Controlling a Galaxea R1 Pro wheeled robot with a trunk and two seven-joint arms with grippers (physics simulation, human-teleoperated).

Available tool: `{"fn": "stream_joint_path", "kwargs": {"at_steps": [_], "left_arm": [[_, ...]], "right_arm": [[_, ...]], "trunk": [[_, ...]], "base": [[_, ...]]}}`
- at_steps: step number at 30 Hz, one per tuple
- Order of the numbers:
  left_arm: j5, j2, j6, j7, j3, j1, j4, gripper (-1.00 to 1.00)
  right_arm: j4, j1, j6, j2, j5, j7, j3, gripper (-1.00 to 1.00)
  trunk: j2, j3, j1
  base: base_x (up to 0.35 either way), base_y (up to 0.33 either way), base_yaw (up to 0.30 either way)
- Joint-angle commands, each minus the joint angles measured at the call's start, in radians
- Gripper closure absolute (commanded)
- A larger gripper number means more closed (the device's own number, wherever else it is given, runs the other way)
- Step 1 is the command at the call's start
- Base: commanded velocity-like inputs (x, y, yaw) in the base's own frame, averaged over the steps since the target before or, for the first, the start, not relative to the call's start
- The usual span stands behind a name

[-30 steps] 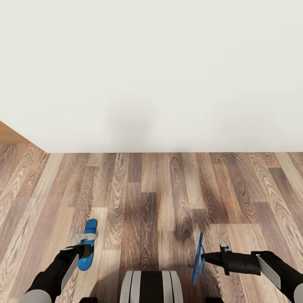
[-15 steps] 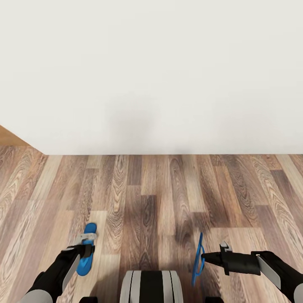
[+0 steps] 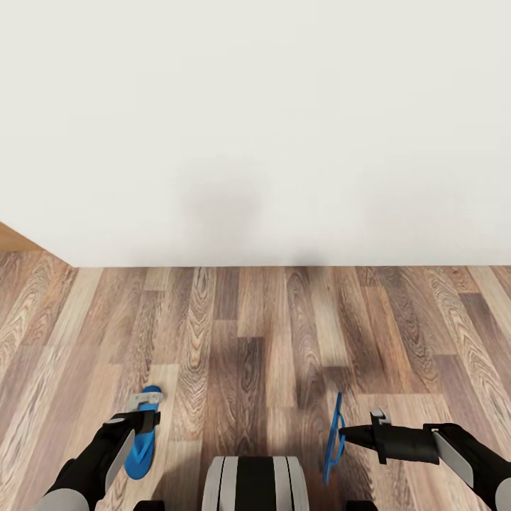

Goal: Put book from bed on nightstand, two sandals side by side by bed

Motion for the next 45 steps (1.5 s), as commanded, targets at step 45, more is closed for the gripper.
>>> {"fn": "stream_joint_path", "kwargs": {"at_steps": [45], "left_arm": [[0.002, 0.000, 0.007, 0.003, -0.001, -0.001, -0.001, -1.00]], "right_arm": [[0.000, -0.001, 0.007, -0.001, -0.007, 0.003, 0.005, 1.00]], "trunk": [[-0.006, -0.093, 0.011]], "base": [[0.001, 0.000, 0.000]]}}
